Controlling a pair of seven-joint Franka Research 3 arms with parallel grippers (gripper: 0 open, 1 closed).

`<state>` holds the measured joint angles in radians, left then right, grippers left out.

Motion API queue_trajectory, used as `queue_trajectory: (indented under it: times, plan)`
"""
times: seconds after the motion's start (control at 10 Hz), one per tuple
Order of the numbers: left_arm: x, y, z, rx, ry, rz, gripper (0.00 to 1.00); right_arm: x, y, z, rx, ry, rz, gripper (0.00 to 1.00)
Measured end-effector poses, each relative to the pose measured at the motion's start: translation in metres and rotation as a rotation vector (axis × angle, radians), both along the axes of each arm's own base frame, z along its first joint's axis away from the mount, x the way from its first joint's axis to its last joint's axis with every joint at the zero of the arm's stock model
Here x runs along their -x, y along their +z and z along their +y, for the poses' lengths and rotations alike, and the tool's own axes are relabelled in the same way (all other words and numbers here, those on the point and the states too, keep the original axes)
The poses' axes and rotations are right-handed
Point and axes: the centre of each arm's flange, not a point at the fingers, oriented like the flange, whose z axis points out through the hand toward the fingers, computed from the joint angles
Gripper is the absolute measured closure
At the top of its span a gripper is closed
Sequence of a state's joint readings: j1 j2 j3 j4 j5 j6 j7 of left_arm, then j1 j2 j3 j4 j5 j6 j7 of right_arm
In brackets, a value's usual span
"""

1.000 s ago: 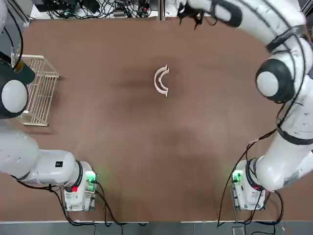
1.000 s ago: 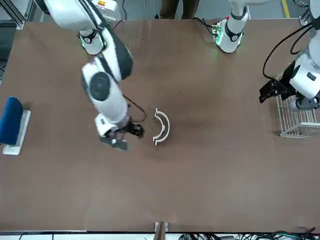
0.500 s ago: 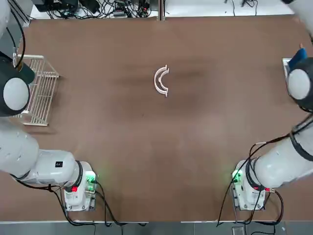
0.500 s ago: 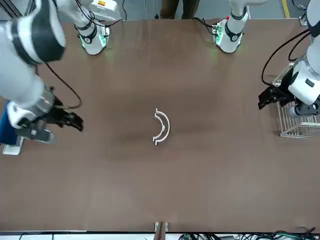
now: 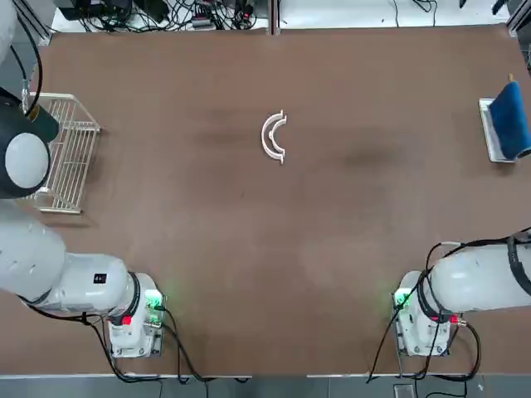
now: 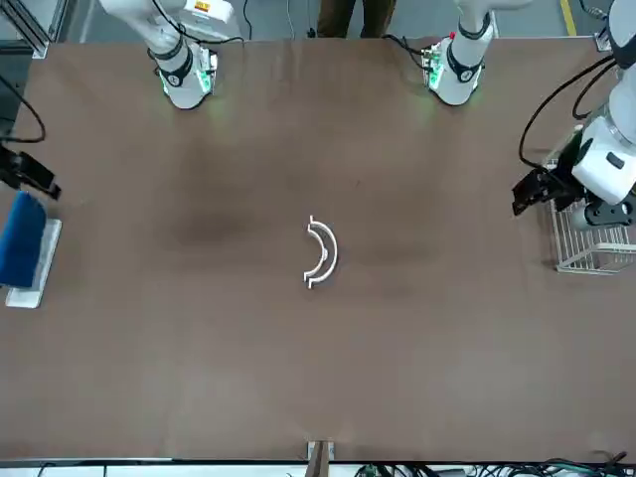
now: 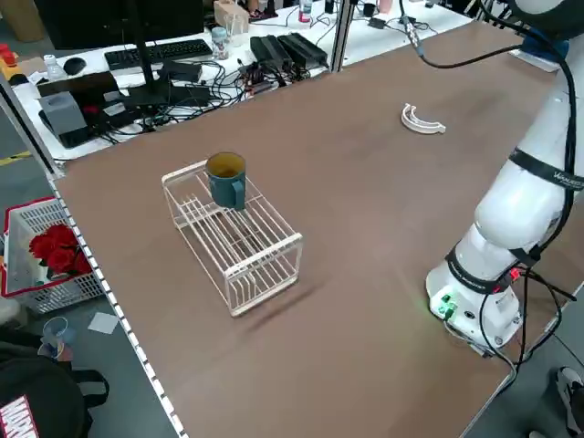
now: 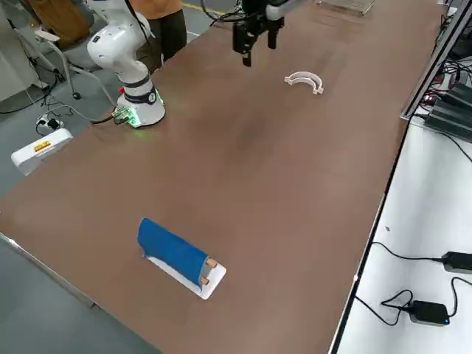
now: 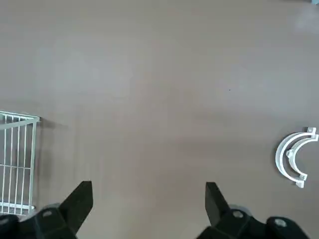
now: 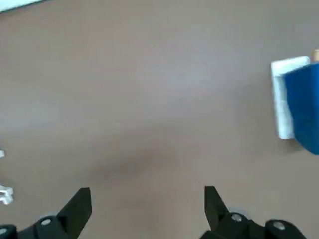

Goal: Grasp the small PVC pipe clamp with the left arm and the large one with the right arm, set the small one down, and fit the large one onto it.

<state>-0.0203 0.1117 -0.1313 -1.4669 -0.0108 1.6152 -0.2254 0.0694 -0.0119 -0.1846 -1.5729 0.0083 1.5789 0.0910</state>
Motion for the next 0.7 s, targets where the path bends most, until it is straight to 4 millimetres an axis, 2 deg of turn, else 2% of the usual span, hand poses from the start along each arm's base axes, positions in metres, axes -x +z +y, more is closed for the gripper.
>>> queue_trajectory:
  times: [0.7]
  plan:
    - [0.000, 0.000, 0.001, -0.001, 0.002, 0.004, 0.00, 0.002, 0.000, 0.019, 0.027, 0.107, 0.033, 0.00]
